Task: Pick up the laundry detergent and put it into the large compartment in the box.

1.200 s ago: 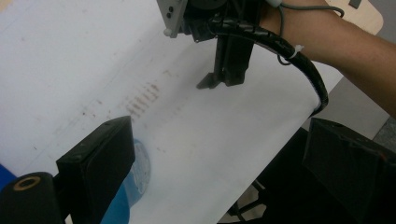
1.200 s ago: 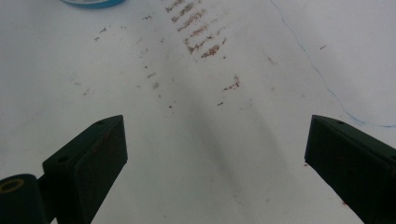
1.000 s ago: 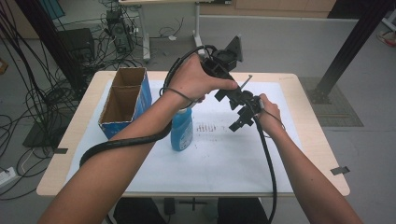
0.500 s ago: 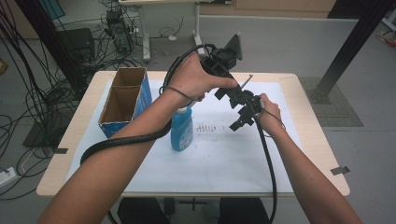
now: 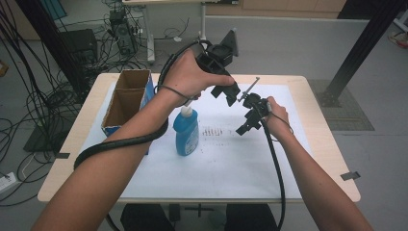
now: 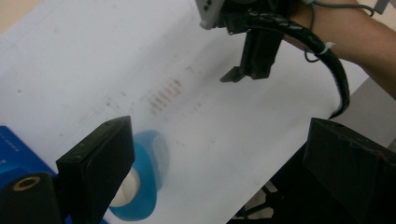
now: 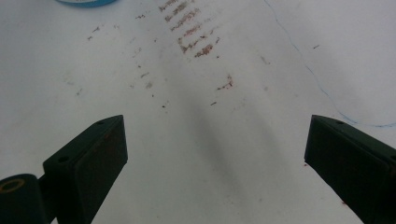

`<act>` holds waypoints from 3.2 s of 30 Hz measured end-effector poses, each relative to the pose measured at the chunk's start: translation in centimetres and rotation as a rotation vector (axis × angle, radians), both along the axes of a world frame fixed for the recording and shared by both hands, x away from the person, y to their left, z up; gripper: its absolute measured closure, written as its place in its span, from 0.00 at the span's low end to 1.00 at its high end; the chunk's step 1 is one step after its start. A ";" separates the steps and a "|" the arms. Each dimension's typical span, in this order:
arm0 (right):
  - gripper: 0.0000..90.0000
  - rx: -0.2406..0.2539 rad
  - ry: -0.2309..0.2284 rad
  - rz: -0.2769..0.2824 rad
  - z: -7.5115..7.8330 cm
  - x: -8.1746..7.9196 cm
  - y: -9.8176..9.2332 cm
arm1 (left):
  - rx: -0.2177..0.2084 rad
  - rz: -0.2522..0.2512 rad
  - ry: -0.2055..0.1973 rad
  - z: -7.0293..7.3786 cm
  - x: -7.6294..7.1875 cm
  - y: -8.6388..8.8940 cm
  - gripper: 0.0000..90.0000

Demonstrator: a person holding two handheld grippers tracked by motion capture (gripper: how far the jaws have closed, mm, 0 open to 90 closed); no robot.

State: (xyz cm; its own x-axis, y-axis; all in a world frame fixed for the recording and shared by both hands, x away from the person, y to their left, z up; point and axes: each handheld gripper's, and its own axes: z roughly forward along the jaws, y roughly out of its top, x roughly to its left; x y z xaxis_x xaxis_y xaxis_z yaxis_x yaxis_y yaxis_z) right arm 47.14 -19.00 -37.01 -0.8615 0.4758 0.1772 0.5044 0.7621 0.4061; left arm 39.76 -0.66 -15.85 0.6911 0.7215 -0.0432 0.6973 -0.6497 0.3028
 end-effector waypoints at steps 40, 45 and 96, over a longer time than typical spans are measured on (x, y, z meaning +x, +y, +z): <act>0.06 0.000 0.007 0.001 -0.2 0.2 -0.2 | 0.073 0.158 -0.002 -3.5 2.3 5.2 0.10; 0.06 -0.002 0.005 0.003 -0.2 0.2 -0.1 | 0.081 0.154 0.006 -4.3 2.3 5.0 0.10; 0.06 -0.003 0.022 -0.001 -0.6 0.2 0.0 | 0.108 0.178 0.034 -9.5 2.3 5.6 0.10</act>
State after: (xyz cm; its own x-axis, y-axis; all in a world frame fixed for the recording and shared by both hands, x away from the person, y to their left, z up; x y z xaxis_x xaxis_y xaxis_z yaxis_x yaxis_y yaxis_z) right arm 47.34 -18.98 -37.60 -0.8572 0.4768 0.1943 0.5134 0.7631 0.3926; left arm 42.05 4.97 -25.34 0.5519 0.8337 0.0201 0.8125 -0.5430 0.2123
